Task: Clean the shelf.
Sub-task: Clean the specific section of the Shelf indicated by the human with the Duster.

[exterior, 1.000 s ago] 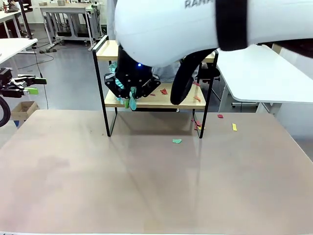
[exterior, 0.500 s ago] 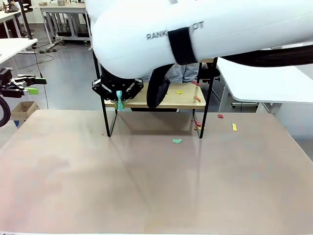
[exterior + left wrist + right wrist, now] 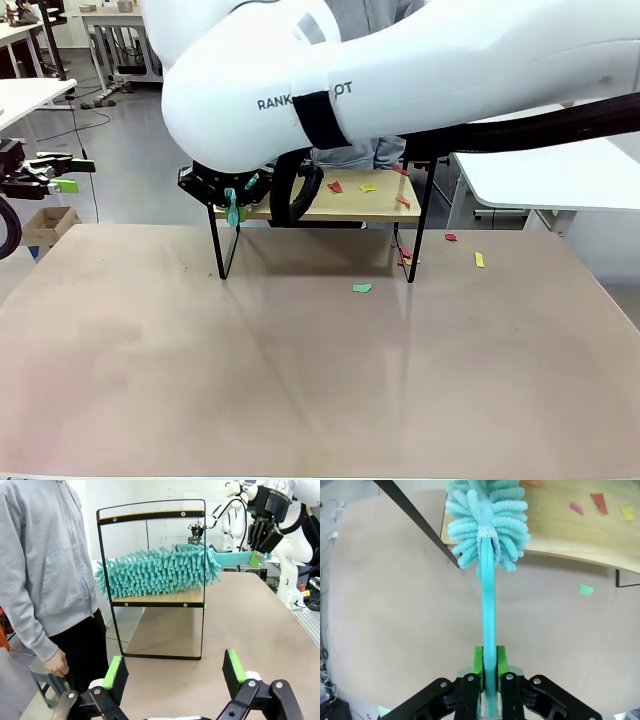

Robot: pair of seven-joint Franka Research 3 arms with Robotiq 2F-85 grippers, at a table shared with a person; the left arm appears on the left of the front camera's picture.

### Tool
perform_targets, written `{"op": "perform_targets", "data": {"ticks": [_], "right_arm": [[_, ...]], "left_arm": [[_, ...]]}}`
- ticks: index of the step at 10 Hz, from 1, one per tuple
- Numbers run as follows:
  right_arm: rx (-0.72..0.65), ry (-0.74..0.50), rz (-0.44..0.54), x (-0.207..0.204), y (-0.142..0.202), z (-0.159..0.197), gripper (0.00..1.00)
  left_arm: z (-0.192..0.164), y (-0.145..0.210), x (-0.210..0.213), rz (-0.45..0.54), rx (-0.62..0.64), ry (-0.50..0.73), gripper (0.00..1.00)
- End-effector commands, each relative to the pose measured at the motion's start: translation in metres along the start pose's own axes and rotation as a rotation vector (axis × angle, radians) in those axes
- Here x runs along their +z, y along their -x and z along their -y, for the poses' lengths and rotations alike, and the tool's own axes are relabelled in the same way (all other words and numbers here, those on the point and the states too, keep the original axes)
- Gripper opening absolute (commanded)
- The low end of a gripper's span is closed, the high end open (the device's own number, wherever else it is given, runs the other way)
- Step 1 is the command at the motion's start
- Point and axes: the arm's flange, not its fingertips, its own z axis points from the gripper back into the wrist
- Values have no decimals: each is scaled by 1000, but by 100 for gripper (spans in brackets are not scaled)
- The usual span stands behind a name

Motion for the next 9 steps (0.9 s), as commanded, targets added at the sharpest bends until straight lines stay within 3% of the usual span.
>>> {"op": "perform_targets", "data": {"ticks": [1,3,4,5,9], "right_arm": [[-20,15,-24,-11,-6,-15,13],[-14,-13,-66,-18,-7,-15,13],[9,-72,-154,-13,-11,-14,13],[-5,4,-43,-24,-3,-11,13],[-7,-13,-69,-25,-7,-13,13]], "left_arm": [[1,-2,-1,1,-4,1,100],[1,-2,-1,1,-4,1,100],[1,-2,-1,1,-4,1,100],[1,-2,-1,1,-4,1,100],[1,-2,-1,1,-4,1,100]]}}
